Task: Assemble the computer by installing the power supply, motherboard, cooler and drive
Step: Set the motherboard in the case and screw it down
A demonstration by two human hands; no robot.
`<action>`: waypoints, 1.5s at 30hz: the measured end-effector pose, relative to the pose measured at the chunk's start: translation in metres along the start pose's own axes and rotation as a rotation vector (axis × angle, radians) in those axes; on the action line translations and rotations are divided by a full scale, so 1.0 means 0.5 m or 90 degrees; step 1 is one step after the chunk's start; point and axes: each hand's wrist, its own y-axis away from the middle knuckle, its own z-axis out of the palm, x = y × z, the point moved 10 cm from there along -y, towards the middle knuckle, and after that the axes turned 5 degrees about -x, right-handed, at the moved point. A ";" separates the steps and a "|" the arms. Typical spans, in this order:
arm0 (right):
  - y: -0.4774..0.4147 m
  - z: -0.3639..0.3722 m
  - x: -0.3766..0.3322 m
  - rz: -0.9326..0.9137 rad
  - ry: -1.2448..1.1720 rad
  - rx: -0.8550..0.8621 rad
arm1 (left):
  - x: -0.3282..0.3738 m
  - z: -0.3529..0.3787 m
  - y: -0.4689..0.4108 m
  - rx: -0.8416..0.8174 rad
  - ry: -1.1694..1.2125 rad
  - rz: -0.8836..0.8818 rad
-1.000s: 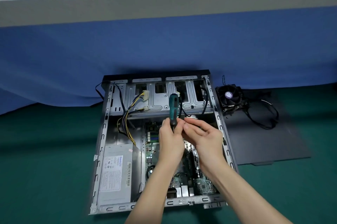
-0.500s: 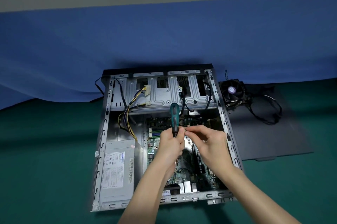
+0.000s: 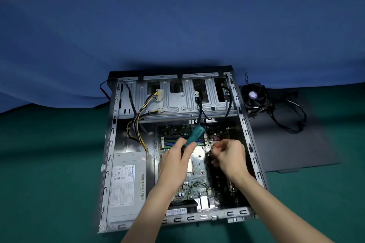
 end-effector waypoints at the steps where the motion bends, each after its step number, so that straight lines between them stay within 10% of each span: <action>1: -0.009 0.003 0.009 0.019 0.018 0.007 | -0.004 -0.004 -0.001 0.011 -0.067 -0.003; 45: -0.038 0.030 0.042 0.216 0.139 0.168 | -0.043 0.007 -0.021 0.049 -0.160 -0.082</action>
